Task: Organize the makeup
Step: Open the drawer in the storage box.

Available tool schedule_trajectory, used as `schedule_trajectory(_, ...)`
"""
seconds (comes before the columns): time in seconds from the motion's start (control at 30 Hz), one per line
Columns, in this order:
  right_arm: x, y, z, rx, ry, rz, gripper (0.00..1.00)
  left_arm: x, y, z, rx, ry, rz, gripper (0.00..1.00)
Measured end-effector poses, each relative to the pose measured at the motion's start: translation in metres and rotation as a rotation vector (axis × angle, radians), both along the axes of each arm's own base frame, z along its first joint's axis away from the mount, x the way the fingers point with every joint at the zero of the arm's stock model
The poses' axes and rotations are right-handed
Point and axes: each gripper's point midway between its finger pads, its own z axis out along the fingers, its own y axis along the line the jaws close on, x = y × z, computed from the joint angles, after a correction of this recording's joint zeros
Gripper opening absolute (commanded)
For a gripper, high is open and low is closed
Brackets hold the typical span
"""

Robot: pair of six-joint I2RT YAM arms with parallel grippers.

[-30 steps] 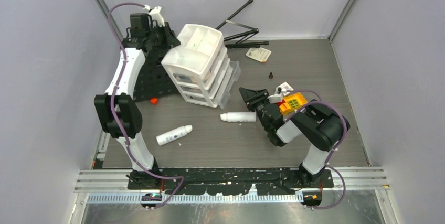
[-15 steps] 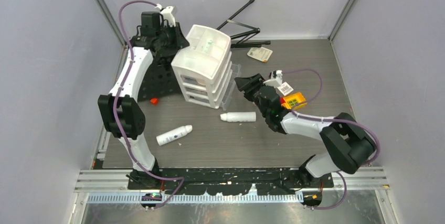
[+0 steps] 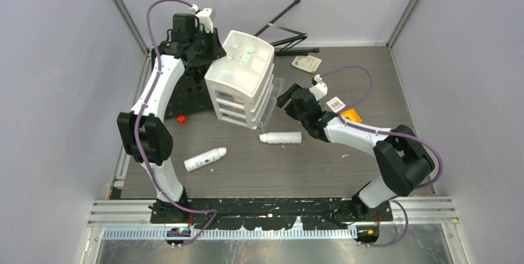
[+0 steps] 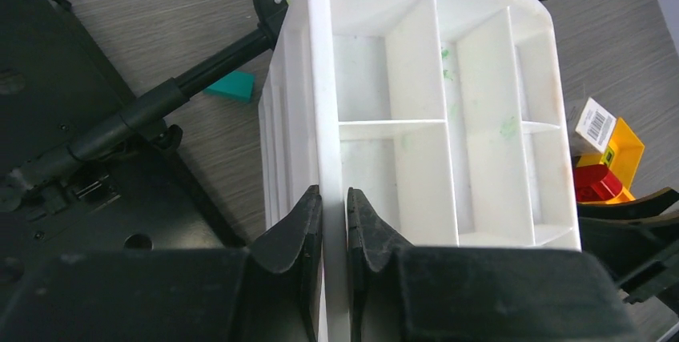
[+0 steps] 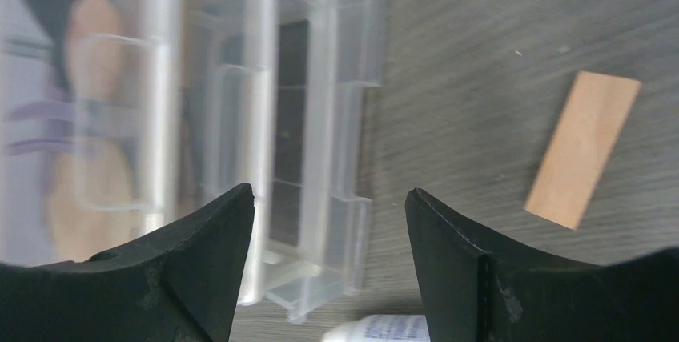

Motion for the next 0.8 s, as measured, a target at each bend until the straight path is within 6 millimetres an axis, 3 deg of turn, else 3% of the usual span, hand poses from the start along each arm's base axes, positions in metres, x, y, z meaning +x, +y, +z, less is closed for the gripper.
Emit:
schedule_trajectory(0.17,-0.004,-0.004,-0.031,-0.06,0.089,0.005,0.74,-0.005,-0.001,0.0,0.037,-0.007,-0.017,0.0)
schedule_trajectory(0.47,0.019,0.016,-0.024,-0.048,0.099,0.025,0.73,-0.011,-0.002,0.0,0.071,-0.011,-0.046,0.0)
schedule_trajectory(0.8,0.015,0.015,-0.059,-0.099,0.185,0.024,0.69,-0.012,-0.003,0.0,0.075,-0.012,-0.049,0.0)
